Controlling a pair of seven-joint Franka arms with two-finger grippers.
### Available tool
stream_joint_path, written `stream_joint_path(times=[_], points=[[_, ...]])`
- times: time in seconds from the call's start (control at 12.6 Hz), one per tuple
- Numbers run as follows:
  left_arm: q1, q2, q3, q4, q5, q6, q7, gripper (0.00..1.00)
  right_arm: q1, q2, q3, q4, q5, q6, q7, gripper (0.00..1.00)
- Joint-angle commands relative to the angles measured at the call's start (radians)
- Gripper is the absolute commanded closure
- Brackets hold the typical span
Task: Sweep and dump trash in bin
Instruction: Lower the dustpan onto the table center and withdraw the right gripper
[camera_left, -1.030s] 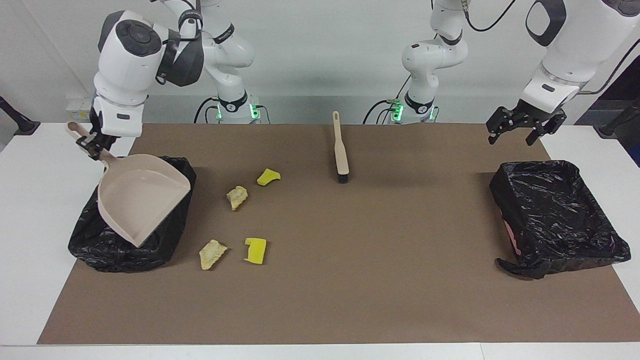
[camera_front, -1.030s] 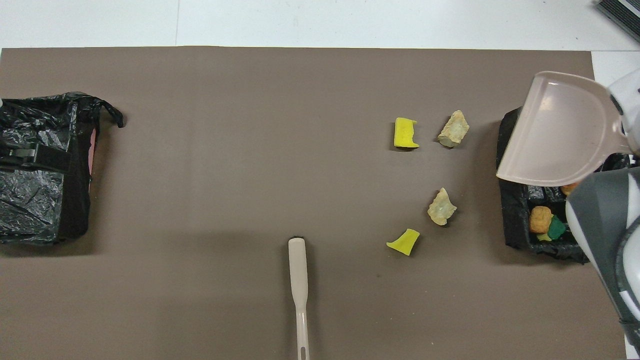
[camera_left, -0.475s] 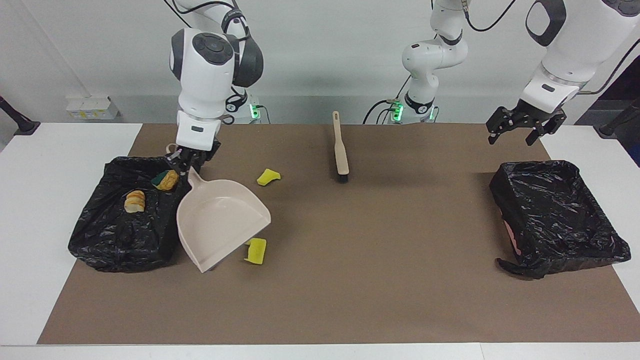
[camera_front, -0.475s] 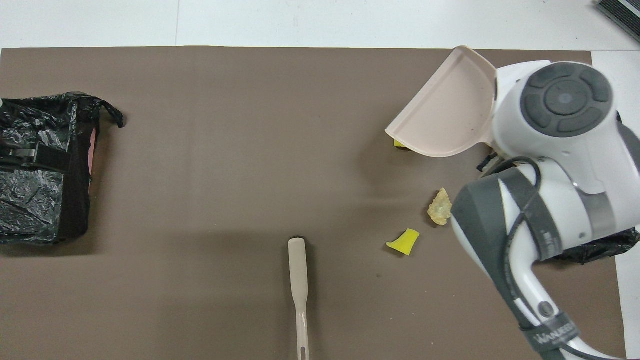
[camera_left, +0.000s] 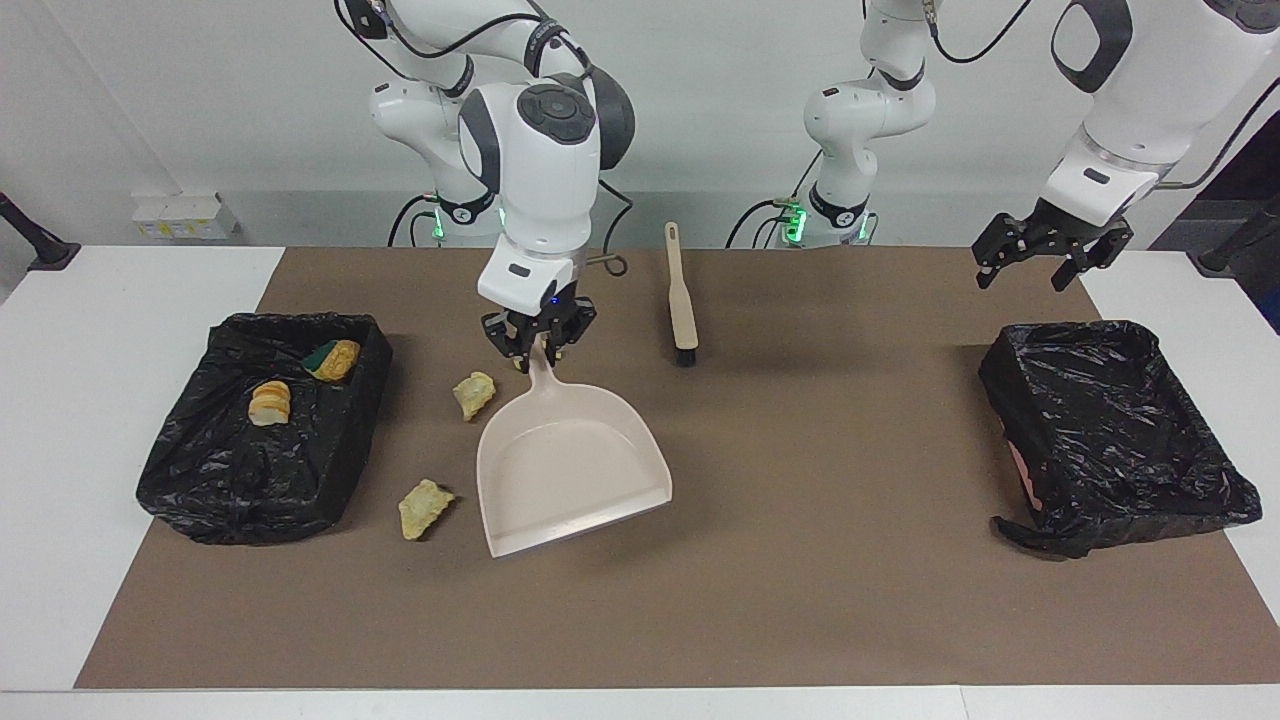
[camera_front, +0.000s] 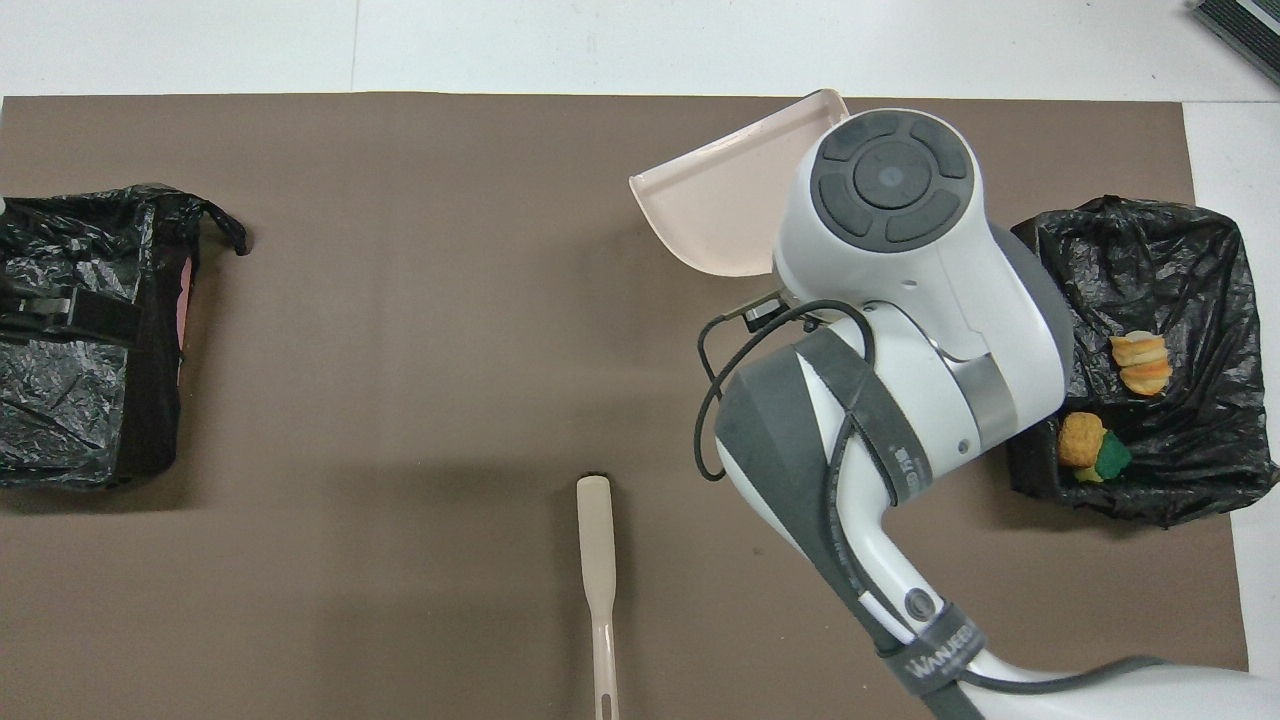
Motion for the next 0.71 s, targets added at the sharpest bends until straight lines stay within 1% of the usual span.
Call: stream_joint_path(times=[0.0, 0.08, 0.32, 0.63], points=[[0.013, -0.004, -0.008, 0.003, 0.008, -0.014, 0.008, 0.00, 0.074, 0.125, -0.004, 0.158, 0.037, -0.035, 0.207, 1.00], [0.013, -0.004, -0.008, 0.003, 0.008, -0.014, 0.008, 0.00, 0.102, 0.166, -0.004, 0.198, 0.039, -0.036, 0.263, 1.00], [0.013, -0.002, -0.008, 0.003, 0.008, -0.014, 0.008, 0.00, 0.194, 0.274, -0.016, 0.276, 0.037, -0.035, 0.396, 1.00], [0.013, -0.004, -0.008, 0.003, 0.008, -0.014, 0.008, 0.00, 0.238, 0.326, -0.007, 0.282, 0.039, 0.000, 0.469, 1.00]])
